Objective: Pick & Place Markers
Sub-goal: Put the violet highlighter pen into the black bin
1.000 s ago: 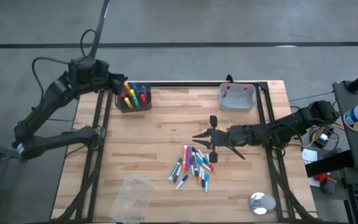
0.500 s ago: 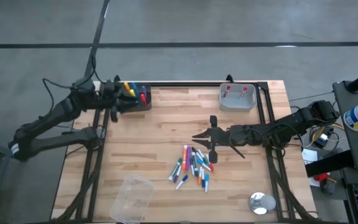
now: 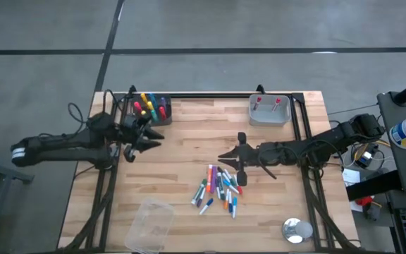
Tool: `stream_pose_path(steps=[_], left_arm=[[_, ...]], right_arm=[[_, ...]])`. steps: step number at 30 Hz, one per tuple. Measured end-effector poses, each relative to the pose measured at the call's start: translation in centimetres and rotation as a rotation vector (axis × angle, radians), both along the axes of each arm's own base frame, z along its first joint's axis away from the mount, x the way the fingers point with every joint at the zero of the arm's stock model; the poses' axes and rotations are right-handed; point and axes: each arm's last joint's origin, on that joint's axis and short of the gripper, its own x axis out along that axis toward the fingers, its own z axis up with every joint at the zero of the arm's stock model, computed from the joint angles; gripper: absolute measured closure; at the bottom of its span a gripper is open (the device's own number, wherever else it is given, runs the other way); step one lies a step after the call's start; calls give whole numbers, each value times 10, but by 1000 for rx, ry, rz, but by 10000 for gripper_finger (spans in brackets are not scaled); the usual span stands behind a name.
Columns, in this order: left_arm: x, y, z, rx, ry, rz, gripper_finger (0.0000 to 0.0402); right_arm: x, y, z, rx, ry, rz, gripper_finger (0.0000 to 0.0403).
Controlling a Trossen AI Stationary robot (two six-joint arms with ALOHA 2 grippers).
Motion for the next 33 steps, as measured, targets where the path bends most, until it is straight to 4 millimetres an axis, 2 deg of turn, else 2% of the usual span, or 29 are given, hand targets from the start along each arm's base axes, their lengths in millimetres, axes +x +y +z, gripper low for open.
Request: stream_pose_path(steps=[11,15,21,24,27,33], left_arm=[[7,-13,-22,-20,53,-29,282],[9,-14,-24,-17,58,-32,282],[11,-14,-24,-10,59,-32,282],[11,-14,-24,-34,63,-37,282],[11,-14,-25,-59,75,-42,282],[12,-14,-24,-83,74,-47,282]], right_arm=[[0,-10,-5,-23,56,-22,351],[0,-12,-10,-30,171,11,351],[4,-9,-3,-182,366,111,351],[11,-10,12,-215,400,135,350],[23,-11,18,-220,457,196,338],[51,-9,7,-305,644,316,279]])
